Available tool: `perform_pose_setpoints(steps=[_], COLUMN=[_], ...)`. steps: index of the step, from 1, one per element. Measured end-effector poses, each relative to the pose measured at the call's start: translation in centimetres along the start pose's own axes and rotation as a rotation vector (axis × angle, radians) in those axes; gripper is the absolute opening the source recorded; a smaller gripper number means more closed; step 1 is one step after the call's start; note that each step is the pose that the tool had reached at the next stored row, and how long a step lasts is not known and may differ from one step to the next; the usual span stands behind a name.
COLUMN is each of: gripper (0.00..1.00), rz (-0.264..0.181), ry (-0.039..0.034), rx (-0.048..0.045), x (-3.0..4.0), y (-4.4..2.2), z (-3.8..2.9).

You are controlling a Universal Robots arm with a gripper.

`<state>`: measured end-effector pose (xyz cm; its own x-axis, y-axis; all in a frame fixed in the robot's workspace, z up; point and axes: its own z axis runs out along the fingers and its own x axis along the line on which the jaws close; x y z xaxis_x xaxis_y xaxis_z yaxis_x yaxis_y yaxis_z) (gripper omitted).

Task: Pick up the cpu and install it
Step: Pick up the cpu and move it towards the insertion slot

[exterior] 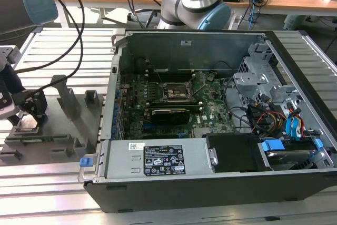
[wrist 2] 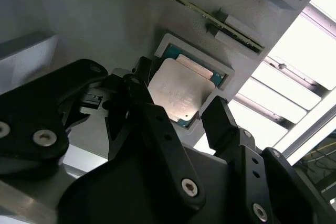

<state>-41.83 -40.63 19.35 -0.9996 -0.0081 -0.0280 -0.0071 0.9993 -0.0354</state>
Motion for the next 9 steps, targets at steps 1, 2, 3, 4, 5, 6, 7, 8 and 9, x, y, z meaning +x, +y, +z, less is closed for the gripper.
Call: perform_pose_setpoints(steps=[1,2,3,4,5,6,7,8,9], gripper=[0.66,0.66,0.66,0.66,0.66,0.66,0.66,0.66,0.66], rz=[0.0,0.0,0.0,0.0,0.0,0.0,0.0,0.0,0.0], ry=[0.0,0.0,0.0001,0.0,0.0002,0.0002,0.0001,0.0001,0.0001], rx=[0.0,0.0001,0.0001,0.0,0.0002,0.0002,0.0001,0.0001,0.0001], x=[0.01,0.01,0.01,0.01,0.02,0.01,0.01,0.01,0.01], y=[-0.02,-0.02,-0.02,-0.03,-0.03,-0.03,-0.03,-0.03,-0.03], z=[0.07,0.07,0.07,0.19,0.21,0.21,0.22,0.22,0.22])
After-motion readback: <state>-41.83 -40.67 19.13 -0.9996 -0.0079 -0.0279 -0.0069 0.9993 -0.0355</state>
